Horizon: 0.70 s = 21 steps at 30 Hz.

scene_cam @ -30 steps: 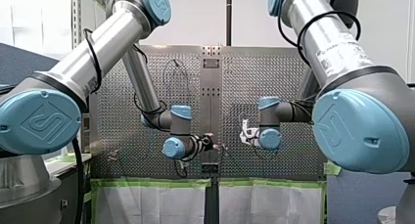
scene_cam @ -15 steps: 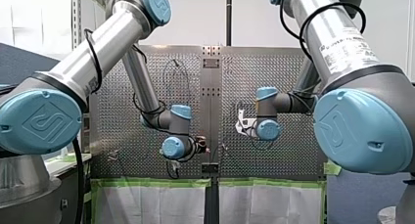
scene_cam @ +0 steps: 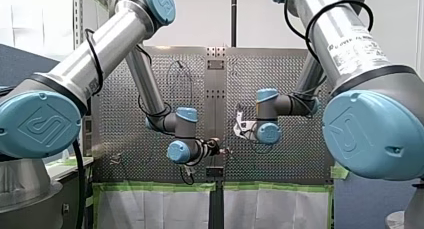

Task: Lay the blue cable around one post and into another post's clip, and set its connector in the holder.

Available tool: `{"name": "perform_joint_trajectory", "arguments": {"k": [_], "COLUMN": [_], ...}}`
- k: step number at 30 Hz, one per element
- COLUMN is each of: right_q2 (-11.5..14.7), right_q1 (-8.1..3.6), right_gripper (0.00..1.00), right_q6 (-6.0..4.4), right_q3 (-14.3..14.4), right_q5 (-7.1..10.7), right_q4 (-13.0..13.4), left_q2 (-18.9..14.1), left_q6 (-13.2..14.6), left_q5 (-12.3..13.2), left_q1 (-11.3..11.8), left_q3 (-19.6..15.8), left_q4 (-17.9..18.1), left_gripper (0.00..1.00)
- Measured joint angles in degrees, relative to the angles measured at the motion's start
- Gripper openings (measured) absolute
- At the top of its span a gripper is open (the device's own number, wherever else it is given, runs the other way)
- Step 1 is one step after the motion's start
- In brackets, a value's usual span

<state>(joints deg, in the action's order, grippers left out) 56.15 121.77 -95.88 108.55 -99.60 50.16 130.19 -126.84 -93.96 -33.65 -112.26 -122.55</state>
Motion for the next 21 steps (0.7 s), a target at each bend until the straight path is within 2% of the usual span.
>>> {"name": "perform_joint_trajectory", "arguments": {"k": [7,14,21], "right_q2": [0.04,0.06,0.28], "right_q1": [1.59,2.44,4.88], "right_gripper": [0.0,0.0,0.0], "right_q6": [-0.03,-0.17,-0.37], "right_q3": [0.02,0.04,0.12], "right_q5": [0.0,-0.06,1.92], "right_q4": [-0.12,-0.31,-0.41], "left_q2": [0.0,0.02,0.0], "left_q6": [0.48,0.65,0.26], "left_q5": [-3.41,-7.67,-9.87], "left_q1": [0.08,0.36,0.44], "left_q3": [0.01,0.03,0.04], "left_q4": [-0.27,0.11,0.83], "left_gripper": [1.0,1.0,1.0]}}
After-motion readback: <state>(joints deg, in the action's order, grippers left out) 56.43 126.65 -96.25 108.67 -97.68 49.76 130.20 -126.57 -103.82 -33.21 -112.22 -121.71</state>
